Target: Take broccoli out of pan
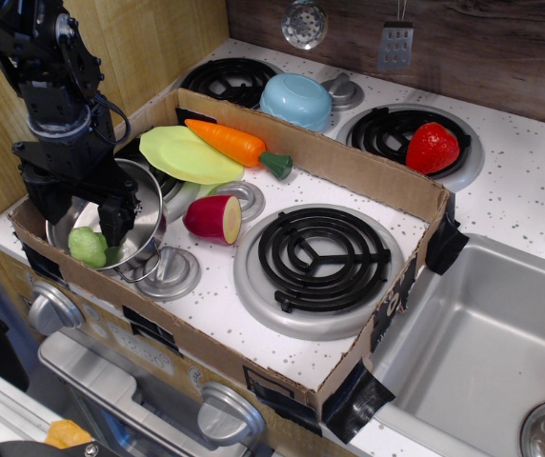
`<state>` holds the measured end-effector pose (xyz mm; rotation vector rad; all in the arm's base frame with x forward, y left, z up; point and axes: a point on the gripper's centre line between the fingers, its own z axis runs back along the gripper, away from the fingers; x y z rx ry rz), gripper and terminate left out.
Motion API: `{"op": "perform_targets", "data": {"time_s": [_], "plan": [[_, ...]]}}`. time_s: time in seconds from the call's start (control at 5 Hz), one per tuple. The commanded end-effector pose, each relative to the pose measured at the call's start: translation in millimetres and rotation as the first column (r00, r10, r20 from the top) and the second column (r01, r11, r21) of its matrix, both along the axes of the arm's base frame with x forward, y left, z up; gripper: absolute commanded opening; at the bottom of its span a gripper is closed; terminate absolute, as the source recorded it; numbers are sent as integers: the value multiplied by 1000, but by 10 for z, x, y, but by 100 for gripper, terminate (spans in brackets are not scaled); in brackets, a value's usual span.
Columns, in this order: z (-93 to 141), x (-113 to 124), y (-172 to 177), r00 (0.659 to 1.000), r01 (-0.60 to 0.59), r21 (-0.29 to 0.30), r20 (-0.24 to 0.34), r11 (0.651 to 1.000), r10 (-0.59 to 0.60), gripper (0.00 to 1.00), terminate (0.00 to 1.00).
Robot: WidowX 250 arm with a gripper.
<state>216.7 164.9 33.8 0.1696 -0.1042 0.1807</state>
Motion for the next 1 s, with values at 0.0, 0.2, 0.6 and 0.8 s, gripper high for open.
{"op": "perform_targets", "data": {"time_s": [0.0,0.2,0.6,0.8], "plan": [[-61,17,9,999,-15,-2,39,1000,15,100,0],[-116,-15,-30,998,-30,-9,63,999,31,100,0],[-58,11,-63,995,-88,32,60,996,86,0,0],[48,51,-109,995,-101,87,30,991,98,0,0]]}}
